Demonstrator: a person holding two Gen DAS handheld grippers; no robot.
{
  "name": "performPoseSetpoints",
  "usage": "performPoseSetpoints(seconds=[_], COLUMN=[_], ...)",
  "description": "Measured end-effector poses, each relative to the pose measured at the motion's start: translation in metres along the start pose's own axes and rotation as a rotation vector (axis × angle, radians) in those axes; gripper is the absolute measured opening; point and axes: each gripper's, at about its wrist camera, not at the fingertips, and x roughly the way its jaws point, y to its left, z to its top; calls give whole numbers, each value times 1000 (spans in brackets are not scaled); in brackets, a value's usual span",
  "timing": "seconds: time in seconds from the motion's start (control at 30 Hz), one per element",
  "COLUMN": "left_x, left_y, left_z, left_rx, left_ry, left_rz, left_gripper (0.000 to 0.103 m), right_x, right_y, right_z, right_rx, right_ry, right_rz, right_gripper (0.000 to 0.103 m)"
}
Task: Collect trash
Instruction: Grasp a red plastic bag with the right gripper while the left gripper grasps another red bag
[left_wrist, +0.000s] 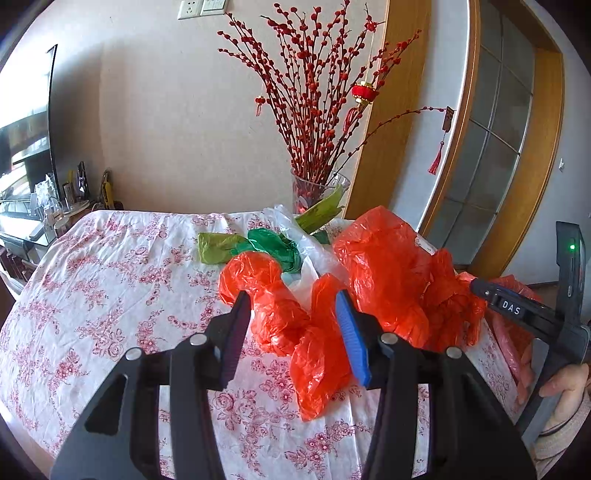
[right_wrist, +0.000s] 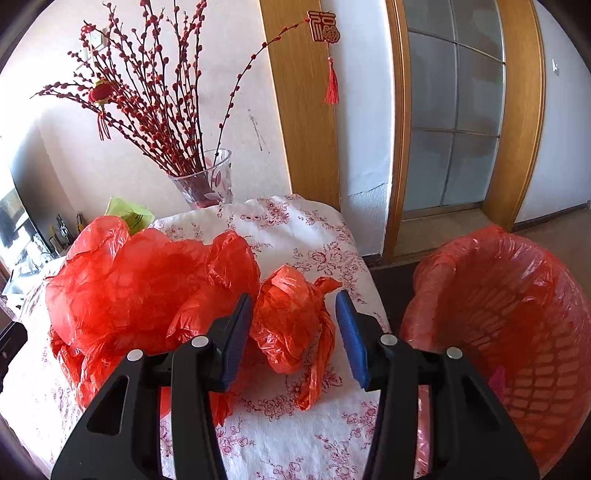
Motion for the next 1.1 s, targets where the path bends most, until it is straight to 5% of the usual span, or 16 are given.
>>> performPoseSetpoints(seconds=[0.1,0.17,0.33,0.7,1.1], left_x=[1,2,5,24,75], left_y=[-3,-5,-12,-37,-52], left_z=[-2,-2,-3,5,20], left_rx=[2,6,16,39,56], left_ry=[7,9,14,41,135], left_rz=[-12,-19,-32,-113,-109], left_gripper=[48,48,48,48,47], right_x=[10,13,9,-31,-62], right_y=[7,8,8,-16,-44], right_z=[-4,-8,-15,-21,-29], right_rx=[-28,-42,-65,-53,-29], right_ry=[30,43,31,-81,-114], right_rz=[-2,-1,-15,-106,-153], right_gripper=[47,34,26,25,25])
